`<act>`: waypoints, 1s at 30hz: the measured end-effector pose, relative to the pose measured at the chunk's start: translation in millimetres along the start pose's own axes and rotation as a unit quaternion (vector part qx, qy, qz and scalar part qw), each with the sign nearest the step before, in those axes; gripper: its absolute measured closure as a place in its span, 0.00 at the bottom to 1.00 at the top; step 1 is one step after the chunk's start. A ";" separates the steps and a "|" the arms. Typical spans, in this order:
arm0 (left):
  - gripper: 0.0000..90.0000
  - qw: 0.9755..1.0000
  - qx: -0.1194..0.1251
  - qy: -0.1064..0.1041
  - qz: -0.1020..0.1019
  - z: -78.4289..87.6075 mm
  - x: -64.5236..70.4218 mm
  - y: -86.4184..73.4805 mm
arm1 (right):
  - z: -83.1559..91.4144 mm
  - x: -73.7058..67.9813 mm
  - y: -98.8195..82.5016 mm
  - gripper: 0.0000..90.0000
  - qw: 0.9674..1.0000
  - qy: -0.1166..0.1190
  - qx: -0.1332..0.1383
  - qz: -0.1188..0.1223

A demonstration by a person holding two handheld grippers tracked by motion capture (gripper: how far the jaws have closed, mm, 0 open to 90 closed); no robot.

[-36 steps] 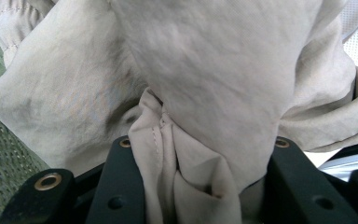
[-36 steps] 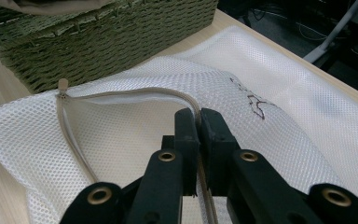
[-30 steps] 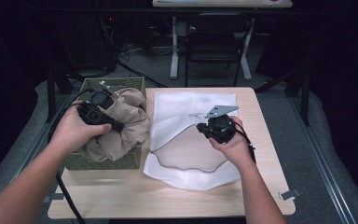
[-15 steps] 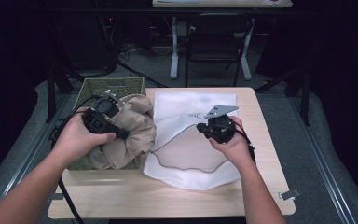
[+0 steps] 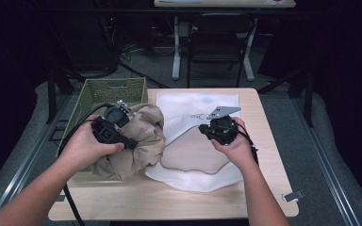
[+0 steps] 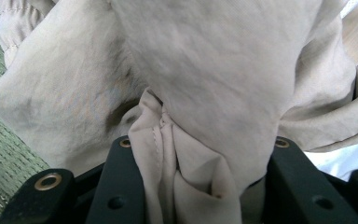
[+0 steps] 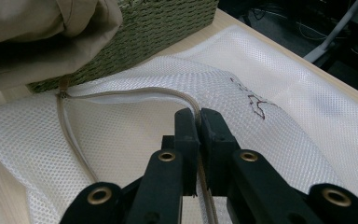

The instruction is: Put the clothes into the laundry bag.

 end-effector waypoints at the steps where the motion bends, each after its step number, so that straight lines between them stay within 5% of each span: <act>1: 0.73 1.000 -0.001 -0.002 0.000 -0.7 0.6 0.1 | 0.1 -0.1 0.0 0.95 1.000 0.000 0.000 0.000; 17: 0.73 0.999 -0.035 -0.011 -0.012 -9.4 9.8 -2.8 | -0.1 0.1 0.1 0.95 1.000 0.001 0.000 0.003; 30: 0.73 0.999 -0.034 -0.017 -0.032 -8.2 26.2 -8.8 | 0.3 -0.2 0.0 0.95 1.000 0.001 0.000 0.001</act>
Point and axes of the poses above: each handheld gripper's, and its own axes: z roughly backward along the jaws, y roughly out of its top, x roughly to its right, the point moved 3 cm from there along -z, roughly forward along the jaws, and after that the axes turned 3 degrees about x, right-handed, at the moved point
